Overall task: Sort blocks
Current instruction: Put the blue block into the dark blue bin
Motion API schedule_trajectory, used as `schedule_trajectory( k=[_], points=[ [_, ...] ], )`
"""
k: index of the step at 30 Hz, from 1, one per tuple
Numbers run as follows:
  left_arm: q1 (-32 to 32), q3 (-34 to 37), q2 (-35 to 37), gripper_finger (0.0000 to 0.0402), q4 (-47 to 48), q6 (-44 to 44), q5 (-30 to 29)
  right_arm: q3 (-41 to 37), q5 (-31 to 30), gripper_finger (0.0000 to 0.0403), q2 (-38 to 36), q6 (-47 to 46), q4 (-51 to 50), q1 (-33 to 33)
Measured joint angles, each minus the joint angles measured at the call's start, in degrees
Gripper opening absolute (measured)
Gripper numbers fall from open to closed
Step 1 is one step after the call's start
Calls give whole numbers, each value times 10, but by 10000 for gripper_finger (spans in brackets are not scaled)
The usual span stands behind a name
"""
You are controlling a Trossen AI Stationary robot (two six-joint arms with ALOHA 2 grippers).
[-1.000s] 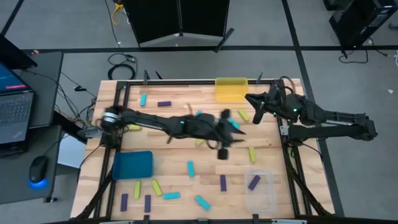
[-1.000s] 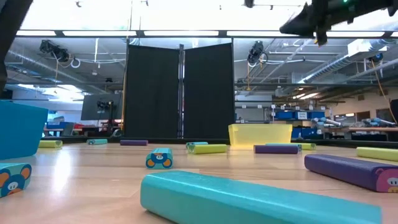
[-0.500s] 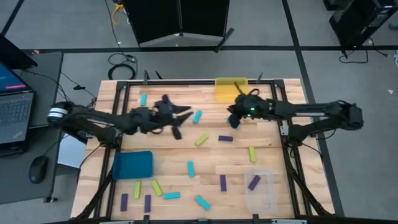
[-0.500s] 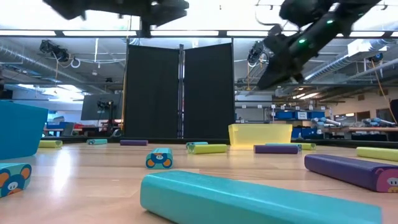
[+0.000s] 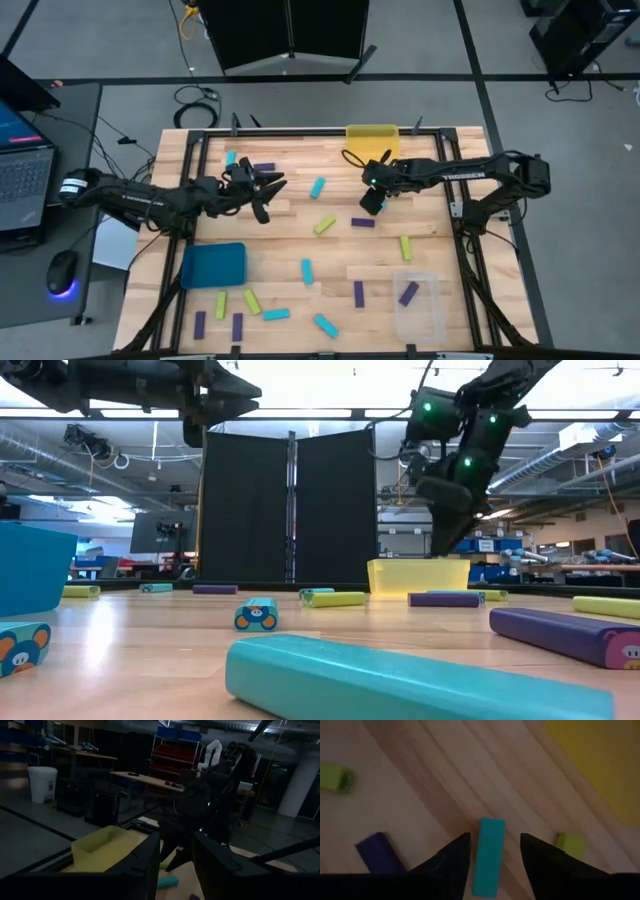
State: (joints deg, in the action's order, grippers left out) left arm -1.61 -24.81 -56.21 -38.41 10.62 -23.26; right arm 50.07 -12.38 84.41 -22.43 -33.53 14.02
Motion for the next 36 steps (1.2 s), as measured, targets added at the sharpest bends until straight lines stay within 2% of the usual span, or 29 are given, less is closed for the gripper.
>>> schedule_trajectory(
  k=[13,20,28,32,36],
  points=[
    [0,0,0,120,-6,1,4,-64,5,306,6,0,88,15],
    [0,0,0,120,-4,1,5,-76,5,322,46,-2,116,16],
    [0,0,0,120,-2,0,5,-72,4,303,97,-12,130,15],
    [0,0,0,120,-2,0,5,-73,8,256,96,-15,130,14],
    [0,0,0,120,4,0,5,-73,18,183,96,-19,131,14]
  ],
)
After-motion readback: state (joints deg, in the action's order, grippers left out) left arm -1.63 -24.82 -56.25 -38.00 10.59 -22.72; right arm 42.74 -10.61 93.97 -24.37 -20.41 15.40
